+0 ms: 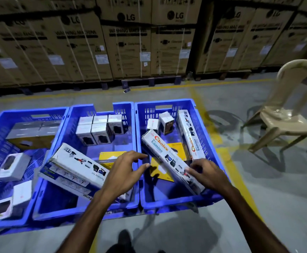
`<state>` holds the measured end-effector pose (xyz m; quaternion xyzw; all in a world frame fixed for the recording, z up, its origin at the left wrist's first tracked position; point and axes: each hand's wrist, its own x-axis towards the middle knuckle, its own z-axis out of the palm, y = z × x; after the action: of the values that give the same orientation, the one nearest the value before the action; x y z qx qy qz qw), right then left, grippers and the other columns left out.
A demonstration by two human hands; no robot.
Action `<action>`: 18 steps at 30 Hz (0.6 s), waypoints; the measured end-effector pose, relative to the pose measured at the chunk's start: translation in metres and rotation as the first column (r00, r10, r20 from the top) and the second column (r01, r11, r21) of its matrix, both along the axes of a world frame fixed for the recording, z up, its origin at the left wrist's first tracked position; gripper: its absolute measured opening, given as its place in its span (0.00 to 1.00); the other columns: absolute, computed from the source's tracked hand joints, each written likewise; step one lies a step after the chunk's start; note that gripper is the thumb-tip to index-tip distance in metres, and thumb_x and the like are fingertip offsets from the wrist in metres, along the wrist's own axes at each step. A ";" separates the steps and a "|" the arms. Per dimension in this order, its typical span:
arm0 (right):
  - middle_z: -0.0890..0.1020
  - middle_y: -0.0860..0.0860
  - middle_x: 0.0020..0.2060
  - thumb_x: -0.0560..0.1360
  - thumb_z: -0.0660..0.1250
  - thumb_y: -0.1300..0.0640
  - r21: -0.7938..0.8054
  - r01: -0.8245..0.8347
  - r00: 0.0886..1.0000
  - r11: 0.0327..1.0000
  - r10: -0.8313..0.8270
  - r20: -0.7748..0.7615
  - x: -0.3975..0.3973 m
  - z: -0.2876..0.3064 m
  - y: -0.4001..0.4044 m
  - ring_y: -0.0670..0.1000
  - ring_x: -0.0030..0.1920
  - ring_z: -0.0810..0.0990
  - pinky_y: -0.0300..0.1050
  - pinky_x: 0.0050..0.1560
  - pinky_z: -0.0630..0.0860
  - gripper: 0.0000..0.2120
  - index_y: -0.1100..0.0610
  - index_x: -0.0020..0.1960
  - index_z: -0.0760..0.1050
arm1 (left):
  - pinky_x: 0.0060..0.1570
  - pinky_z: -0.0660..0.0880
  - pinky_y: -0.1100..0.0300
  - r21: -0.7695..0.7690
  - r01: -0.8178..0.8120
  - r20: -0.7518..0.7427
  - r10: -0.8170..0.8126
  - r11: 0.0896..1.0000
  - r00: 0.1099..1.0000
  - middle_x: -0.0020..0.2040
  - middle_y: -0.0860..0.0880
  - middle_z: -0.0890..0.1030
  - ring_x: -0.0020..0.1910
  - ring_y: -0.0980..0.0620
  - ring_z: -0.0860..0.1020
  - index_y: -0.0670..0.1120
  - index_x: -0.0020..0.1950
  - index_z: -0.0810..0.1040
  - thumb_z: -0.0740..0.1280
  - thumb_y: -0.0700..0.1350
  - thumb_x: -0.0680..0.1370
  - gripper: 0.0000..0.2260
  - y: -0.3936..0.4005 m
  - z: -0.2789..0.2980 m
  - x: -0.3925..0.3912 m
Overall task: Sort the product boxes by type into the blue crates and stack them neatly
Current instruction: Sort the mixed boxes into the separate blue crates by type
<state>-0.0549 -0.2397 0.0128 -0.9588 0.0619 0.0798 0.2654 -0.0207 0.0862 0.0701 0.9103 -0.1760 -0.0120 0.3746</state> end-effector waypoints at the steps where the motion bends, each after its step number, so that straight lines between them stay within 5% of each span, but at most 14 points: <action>1: 0.84 0.43 0.46 0.75 0.65 0.31 0.021 0.047 0.997 0.999 -0.048 0.060 0.004 -0.001 0.000 0.47 0.49 0.81 0.49 0.50 0.78 0.20 0.47 0.50 0.82 | 0.47 0.72 0.62 -0.002 0.013 -0.003 -0.013 1.000 1.000 0.51 0.62 0.81 0.49 0.62 0.78 0.54 0.61 0.84 0.73 0.56 0.78 0.13 -0.002 -0.001 0.006; 6: 0.85 0.45 0.39 0.74 0.67 0.37 0.111 0.127 0.987 0.986 -0.137 0.090 0.028 0.005 0.009 0.45 0.41 0.83 0.51 0.47 0.80 0.16 0.49 0.49 0.82 | 0.44 0.68 0.74 -0.038 0.061 -0.019 -0.062 0.997 0.998 0.51 0.56 0.85 0.46 0.62 0.79 0.50 0.61 0.85 0.74 0.51 0.78 0.12 -0.015 -0.001 0.045; 18: 0.87 0.43 0.42 0.78 0.71 0.48 0.140 0.172 0.974 0.975 -0.189 0.121 0.099 0.035 0.044 0.40 0.41 0.83 0.42 0.45 0.79 0.09 0.52 0.51 0.84 | 0.40 0.69 0.78 -0.150 0.097 -0.029 -0.102 0.984 0.994 0.49 0.52 0.87 0.38 0.66 0.79 0.44 0.58 0.86 0.75 0.46 0.77 0.11 -0.033 0.001 0.154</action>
<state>0.0441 -0.1956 0.0474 -0.9333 0.1257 -0.0054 0.3362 0.1338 0.0532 0.0708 0.8696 -0.2148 -0.0340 0.4433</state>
